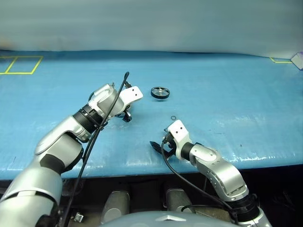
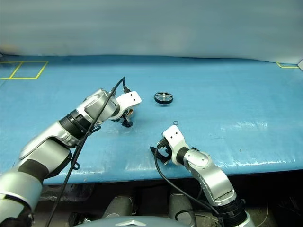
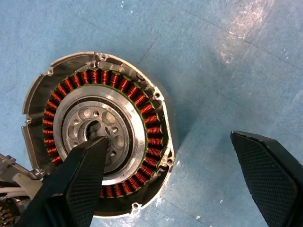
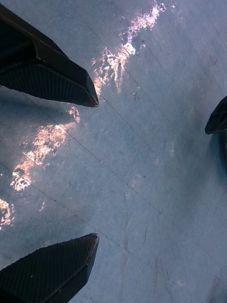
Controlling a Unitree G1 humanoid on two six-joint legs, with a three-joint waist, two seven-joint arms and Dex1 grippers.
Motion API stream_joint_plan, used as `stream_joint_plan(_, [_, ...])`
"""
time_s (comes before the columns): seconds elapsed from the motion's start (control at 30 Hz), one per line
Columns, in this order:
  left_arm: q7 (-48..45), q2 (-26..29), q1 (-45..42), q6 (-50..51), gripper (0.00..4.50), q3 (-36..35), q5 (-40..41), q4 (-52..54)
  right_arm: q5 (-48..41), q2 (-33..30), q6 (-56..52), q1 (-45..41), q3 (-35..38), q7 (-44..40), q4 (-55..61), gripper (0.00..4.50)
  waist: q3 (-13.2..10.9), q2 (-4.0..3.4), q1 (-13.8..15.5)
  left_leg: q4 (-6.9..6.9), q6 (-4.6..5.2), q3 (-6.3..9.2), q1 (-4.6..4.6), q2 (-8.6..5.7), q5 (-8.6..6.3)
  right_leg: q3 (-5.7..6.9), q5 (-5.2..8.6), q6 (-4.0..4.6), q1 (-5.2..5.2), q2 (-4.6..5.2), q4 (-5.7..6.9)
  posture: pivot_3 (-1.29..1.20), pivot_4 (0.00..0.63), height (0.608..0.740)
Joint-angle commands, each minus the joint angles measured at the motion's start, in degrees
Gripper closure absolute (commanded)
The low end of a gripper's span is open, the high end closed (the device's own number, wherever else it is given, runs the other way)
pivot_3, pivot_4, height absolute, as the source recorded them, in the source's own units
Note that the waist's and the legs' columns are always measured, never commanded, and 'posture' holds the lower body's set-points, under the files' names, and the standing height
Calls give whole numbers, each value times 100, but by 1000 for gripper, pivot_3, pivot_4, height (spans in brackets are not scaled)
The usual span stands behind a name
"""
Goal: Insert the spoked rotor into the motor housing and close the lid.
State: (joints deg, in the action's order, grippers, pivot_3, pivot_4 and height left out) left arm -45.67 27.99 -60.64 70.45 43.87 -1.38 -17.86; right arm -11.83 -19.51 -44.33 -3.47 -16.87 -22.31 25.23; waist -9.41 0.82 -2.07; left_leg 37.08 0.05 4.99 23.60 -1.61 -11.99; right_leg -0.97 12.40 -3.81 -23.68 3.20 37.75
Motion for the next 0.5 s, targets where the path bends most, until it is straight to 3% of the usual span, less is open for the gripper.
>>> stream_joint_plan(0.03, [-30, -79, 31, -93, 20, 17, -96, -132, 2, 23, 70, -25, 71, 12, 192, 0, 0, 0, 1, 0, 0, 0, 0, 0, 0, 0, 0, 0, 1, 0, 0, 0, 150, 740])
stream_joint_plan(0.1, [-10, -130, 54, -130, 20, -51, -109, -201, 6, 18, 70, -12, 76, 18, 202, 0, 0, 0, 0, 0, 0, 0, 0, 0, 0, 0, 0, 0, 1, 0, 0, 0, 150, 740])
stream_joint_plan(0.37, [-52, -185, 80, -244, 2590, -121, -226, -271, 16, 10, 80, 6, 90, 32, 213, 0, 3, -4, 4, -1, 0, 0, -2, -1, 0, 0, 0, 0, 4, 2, -1, 0, 150, 740])
stream_joint_plan(0.5, [-149, -113, 101, -302, 2646, -81, -268, -121, 25, 6, 81, -13, 94, 30, 210, 0, 3, -4, 11, 6, 1, 0, -9, 1, 1, 1, 0, -1, 11, 1, 2, 0, 150, 740])
